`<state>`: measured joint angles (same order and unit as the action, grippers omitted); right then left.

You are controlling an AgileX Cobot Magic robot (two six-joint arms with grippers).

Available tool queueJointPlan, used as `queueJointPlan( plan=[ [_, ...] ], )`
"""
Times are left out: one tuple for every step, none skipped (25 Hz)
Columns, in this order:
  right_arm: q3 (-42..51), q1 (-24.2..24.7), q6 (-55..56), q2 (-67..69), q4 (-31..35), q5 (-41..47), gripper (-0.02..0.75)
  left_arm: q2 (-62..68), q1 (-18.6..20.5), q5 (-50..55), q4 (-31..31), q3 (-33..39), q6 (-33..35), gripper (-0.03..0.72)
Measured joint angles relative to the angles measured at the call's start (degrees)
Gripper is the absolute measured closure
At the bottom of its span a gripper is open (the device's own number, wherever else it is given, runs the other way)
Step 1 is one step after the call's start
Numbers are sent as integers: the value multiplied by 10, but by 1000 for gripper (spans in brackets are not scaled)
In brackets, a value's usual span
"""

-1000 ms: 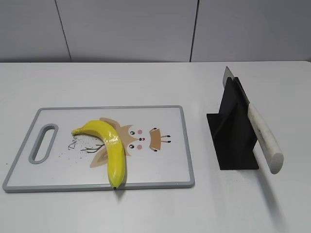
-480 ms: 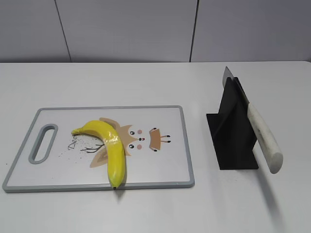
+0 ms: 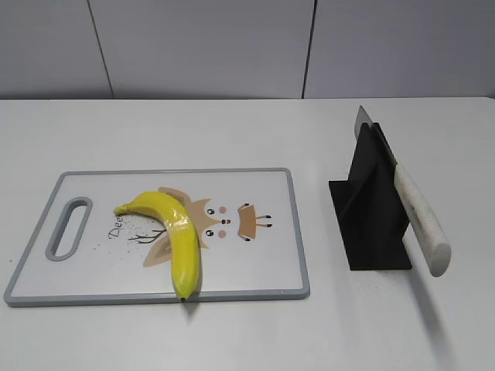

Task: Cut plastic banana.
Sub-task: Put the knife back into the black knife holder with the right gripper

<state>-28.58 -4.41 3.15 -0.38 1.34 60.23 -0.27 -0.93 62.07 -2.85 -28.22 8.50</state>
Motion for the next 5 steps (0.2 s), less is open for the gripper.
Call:
queueJointPlan(
  plan=[
    [0,2,0,0,0,0,222,0,0,0,0,0,0,173],
    [0,3,0,0,0,0,222,0,0,0,0,0,0,173],
    [0,3,0,0,0,0,222,0,0,0,0,0,0,175],
    [0,3,0,0,0,0,222,0,0,0,0,0,0,177],
    [0,3,0,0,0,0,222,0,0,0,0,0,0,178]
  ],
)
